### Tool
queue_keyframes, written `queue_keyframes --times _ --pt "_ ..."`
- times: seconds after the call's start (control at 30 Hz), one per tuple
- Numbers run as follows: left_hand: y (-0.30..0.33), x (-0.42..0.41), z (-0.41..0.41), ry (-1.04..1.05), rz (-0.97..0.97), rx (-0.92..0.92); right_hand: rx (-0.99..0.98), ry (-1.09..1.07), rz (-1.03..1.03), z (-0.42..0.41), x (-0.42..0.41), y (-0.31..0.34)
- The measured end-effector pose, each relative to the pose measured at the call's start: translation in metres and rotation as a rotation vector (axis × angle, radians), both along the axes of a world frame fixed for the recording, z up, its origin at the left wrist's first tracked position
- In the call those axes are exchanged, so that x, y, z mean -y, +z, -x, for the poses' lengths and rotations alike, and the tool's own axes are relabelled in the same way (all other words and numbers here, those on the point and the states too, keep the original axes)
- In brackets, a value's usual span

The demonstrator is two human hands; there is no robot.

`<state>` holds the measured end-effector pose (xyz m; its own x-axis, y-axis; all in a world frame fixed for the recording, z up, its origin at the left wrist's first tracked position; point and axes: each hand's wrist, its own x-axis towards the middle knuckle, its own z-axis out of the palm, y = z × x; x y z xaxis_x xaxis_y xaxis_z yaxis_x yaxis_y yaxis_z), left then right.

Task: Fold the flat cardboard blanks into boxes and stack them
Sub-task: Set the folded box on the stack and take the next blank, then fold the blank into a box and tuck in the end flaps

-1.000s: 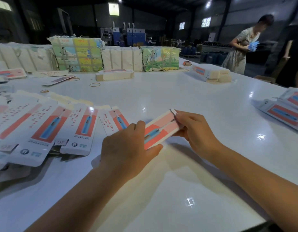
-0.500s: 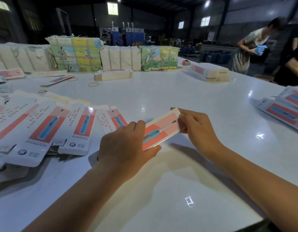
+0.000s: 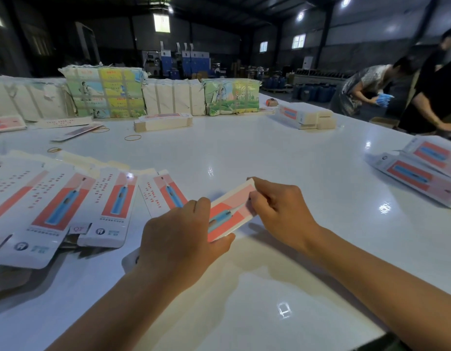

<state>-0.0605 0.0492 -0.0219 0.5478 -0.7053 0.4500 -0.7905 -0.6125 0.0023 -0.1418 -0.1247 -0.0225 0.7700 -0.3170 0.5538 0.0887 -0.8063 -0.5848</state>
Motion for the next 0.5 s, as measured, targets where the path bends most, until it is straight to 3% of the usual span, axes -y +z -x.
queue_keyframes --times 0.23,0.5 --pt "0.005 0.002 -0.004 0.073 0.063 -0.083 -0.040 0.055 -0.446 -0.011 -0.007 -0.002" --pt "0.004 -0.004 -0.020 0.023 0.021 -0.049 -0.125 0.128 -0.214 -0.008 -0.004 -0.006"
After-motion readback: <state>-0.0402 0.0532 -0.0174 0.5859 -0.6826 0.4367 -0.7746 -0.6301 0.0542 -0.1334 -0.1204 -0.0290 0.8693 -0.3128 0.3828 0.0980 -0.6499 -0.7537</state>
